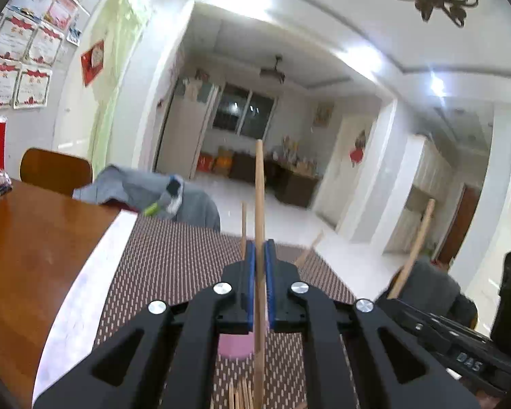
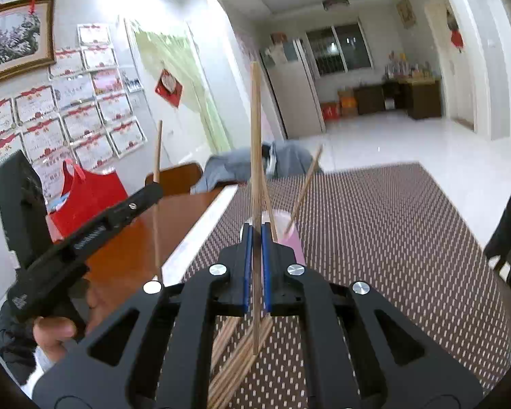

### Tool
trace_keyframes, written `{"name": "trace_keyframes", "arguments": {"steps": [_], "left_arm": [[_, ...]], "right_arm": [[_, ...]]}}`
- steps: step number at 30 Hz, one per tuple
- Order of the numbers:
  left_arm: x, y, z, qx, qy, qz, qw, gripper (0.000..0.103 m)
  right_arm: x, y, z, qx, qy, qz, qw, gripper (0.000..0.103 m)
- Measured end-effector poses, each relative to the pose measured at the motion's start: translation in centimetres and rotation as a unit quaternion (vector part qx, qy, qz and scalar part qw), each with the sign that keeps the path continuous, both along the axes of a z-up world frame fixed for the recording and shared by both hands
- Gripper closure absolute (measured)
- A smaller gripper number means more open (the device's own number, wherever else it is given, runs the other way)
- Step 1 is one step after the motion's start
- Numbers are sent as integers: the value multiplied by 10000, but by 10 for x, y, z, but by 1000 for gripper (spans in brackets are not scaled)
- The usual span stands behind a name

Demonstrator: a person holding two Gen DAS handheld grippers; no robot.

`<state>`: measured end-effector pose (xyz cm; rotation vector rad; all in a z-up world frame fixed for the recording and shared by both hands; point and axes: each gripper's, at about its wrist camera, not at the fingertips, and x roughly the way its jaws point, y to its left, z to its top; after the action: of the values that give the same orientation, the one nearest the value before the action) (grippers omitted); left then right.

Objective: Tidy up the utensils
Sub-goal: 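Raise both held sticks upright and insert them into the pink cup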

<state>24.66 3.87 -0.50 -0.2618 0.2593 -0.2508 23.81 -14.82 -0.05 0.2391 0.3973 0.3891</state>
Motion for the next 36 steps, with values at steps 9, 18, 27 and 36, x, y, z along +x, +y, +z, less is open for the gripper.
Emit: {"name": "trace_keyframes", "arguments": {"steps": [9, 18, 27, 36], "left_arm": [[39, -6, 16, -233, -859, 341, 9954, 97], [70, -6, 9, -586, -1219, 586, 9891, 97], [90, -4, -11, -817, -1196, 1043, 9839, 97], [99, -14, -26, -451, -1109, 1091, 9868, 97]], "right_arm": [[33, 12, 24, 45, -726, -203, 9971, 97], [60, 14, 27, 259, -1014, -376, 9938, 97], [72, 10, 16, 329, -1131, -647, 9909, 97], [91, 15, 2, 122, -789, -633, 9948, 97]]}}
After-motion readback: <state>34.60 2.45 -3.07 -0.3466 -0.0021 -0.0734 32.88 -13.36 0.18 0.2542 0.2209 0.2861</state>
